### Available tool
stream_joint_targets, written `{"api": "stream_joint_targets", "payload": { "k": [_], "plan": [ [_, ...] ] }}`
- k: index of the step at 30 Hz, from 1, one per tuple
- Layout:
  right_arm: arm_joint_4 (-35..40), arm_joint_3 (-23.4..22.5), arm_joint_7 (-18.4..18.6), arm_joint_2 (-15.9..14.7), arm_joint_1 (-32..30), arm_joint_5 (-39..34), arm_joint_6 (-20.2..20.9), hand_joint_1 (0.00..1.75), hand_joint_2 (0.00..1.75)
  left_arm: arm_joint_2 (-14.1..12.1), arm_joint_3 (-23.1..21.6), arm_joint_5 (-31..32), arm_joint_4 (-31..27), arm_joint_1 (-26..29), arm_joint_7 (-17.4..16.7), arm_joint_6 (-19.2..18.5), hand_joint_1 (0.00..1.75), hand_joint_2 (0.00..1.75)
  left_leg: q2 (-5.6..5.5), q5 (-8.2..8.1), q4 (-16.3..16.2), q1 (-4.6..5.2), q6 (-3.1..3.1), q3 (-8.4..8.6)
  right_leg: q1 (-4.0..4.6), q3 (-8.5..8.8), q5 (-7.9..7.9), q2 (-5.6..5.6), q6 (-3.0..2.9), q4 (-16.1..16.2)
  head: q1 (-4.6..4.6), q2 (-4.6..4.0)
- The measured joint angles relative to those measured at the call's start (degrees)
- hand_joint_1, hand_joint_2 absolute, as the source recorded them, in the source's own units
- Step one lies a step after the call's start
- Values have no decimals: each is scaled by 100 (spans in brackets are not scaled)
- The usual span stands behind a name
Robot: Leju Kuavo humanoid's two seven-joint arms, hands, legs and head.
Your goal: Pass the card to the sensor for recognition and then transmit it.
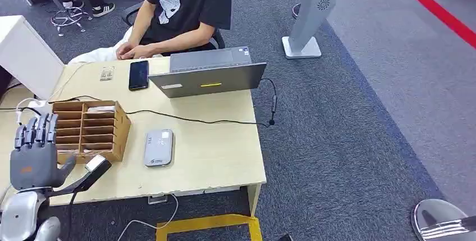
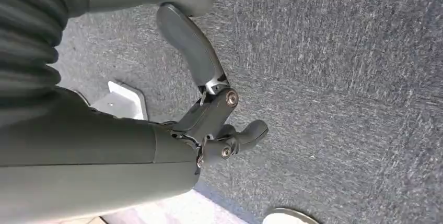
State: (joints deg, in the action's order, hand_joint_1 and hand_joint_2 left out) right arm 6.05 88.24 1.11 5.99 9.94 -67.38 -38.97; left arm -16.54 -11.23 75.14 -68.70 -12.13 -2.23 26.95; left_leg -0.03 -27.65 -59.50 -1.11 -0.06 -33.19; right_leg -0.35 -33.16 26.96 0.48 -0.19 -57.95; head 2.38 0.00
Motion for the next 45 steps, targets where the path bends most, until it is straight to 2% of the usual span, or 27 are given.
{"api": "stream_joint_targets", "payload": {
  "k": [9, 22, 37, 45],
  "plan": [
    [22, 0, -59, 0, -1, -44, 0, 0, 175, 172, 0, -61, 392, -161, 54, 50, 0, 175, 1, 0, 0, 0, 0, 0, 0, -1, 0, 1, 0, 0, 2, 0],
    [24, 0, -74, 2, -17, -81, 0, 0, 175, 210, 0, -63, 436, -186, 66, 50, 0, 175, 1, 0, 0, 0, 0, 0, 0, -1, 0, 1, 0, 0, 0, 0],
    [24, 0, -103, 11, -41, -149, 4, 0, 175, 151, 0, -212, -380, -344, 39, -24, 0, 175, 1, 0, -1, 0, 0, 0, 0, -1, -1, 1, 0, -1, 0, 0],
    [24, 0, -94, 46, -42, -175, 7, 0, 175, 188, 0, -835, -697, -327, 186, -269, 0, 175, 1, 0, 0, 0, 0, 0, 0, -1, 0, 1, 0, 0, 2, 0]
  ]
}}
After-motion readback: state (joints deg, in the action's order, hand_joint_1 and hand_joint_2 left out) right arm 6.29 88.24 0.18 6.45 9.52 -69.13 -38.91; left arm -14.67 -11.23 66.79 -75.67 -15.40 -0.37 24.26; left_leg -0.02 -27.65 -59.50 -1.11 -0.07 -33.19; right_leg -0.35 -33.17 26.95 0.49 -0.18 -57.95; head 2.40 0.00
